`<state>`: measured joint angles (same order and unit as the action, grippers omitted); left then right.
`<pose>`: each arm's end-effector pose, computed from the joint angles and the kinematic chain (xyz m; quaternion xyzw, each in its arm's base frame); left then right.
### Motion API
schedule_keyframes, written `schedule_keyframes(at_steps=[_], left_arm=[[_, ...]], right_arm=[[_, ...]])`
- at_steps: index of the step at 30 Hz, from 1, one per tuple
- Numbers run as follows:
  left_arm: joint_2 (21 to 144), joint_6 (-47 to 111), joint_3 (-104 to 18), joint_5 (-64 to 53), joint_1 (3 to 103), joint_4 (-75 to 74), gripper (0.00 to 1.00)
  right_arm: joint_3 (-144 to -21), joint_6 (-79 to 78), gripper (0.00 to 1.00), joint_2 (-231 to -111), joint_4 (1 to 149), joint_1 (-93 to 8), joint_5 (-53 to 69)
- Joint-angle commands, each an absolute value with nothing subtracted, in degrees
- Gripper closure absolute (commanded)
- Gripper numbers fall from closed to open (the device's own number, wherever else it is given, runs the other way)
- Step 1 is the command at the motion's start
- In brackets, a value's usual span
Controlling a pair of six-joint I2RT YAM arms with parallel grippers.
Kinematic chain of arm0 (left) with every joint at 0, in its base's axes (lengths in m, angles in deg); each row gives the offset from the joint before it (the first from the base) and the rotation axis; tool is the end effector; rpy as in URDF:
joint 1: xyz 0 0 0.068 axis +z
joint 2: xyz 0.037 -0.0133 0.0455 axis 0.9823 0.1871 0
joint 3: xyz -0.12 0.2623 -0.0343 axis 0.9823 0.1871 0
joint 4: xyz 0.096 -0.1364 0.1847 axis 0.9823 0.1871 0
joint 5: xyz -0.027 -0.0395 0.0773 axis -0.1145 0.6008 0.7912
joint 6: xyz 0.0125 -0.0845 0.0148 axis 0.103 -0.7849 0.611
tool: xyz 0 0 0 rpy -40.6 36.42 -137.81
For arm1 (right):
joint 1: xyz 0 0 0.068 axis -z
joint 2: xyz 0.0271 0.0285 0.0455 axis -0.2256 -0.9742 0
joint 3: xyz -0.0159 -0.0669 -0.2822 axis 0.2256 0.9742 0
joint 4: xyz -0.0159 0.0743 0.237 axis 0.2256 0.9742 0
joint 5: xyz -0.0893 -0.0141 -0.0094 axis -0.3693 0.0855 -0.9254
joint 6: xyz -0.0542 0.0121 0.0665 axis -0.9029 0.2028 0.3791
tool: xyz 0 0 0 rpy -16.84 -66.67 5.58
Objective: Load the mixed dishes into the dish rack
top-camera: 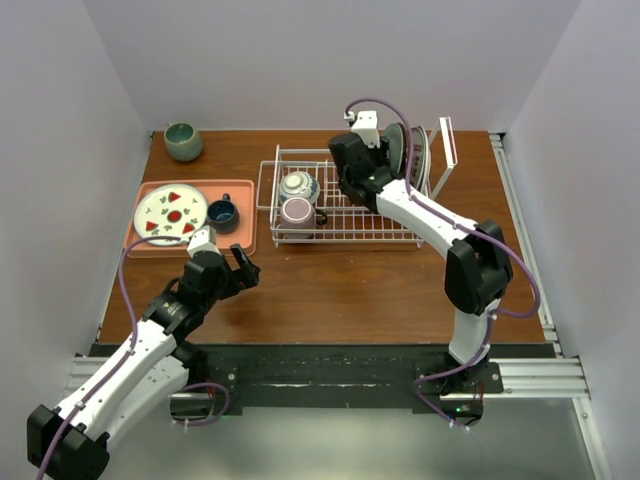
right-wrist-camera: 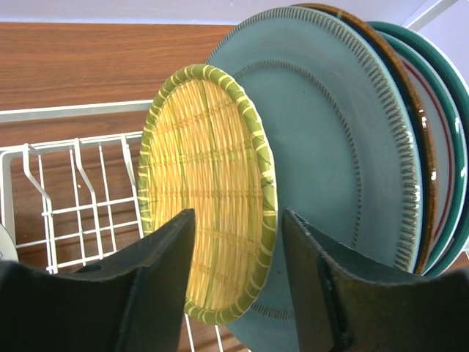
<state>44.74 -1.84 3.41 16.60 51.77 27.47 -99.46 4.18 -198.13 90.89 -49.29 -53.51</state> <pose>0.1442 -0.0541 0.2052 -0.1910 0.8727 -0.1703 0.4158 0.3983 0.2154 0.3148 0.0476 0.8083 -0.1868 0.5564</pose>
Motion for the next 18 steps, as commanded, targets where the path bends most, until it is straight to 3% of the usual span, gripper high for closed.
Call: schedule_keyframes(at_steps=[1,12,15,18], left_arm=[[44.33,-1.39,1.9,18.09,51.62,26.98,0.0],[43.98,-1.39,1.64,18.0,51.62,27.24,0.0],[43.98,-0.95,1.64,17.65,51.62,26.89,0.0],[43.98,-0.07,1.46,17.12,51.62,26.28,0.0]], right_arm=[[-100.49,5.21,0.42,-193.64,90.68,-49.07,-54.14],[-97.85,5.57,0.19,-184.42,91.3,-47.93,-46.07],[-96.01,5.74,0.03,-179.23,92.26,-48.02,-41.58],[-92.24,6.7,0.01,-173.35,93.66,-47.93,-38.5]])
